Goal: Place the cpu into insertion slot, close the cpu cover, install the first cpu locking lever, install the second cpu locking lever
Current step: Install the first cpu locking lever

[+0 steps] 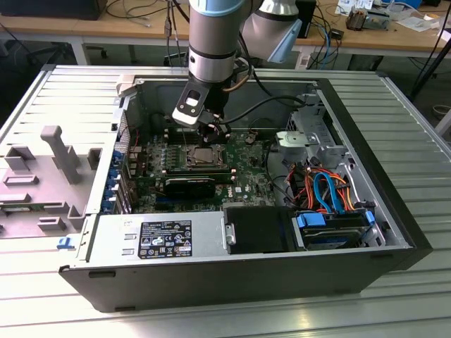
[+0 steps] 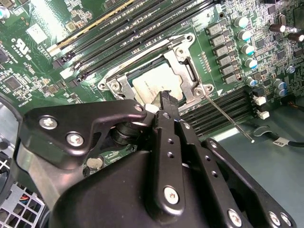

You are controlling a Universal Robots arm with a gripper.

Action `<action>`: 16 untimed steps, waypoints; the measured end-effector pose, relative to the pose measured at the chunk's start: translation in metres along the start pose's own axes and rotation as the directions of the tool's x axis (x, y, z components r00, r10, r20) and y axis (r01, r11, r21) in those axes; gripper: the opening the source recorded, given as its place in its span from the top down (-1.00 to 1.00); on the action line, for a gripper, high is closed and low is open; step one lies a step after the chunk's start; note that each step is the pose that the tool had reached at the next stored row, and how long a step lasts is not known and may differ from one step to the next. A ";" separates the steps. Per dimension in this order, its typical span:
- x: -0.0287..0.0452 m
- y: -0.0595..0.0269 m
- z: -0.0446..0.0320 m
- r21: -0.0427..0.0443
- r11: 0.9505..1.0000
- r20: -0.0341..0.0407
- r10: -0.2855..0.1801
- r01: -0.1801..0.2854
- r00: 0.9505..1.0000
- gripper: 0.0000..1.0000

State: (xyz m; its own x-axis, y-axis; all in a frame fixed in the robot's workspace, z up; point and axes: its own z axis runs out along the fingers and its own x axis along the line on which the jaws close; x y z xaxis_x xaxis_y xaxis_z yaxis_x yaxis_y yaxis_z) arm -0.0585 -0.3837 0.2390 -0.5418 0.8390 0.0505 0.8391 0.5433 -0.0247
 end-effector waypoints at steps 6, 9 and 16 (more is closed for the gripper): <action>0.0000 0.0000 0.0000 0.000 1.000 0.000 -0.003 0.003 1.000 0.79; 0.0000 0.0000 0.0000 0.000 1.000 0.000 -0.006 0.006 1.000 0.79; 0.0000 0.0000 0.0000 0.001 1.000 0.000 -0.018 0.018 1.000 0.79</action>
State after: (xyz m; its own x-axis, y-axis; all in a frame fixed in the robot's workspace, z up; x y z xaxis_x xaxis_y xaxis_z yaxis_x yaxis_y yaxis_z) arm -0.0585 -0.3837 0.2390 -0.5564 0.8294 0.0505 0.8295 0.5580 -0.0247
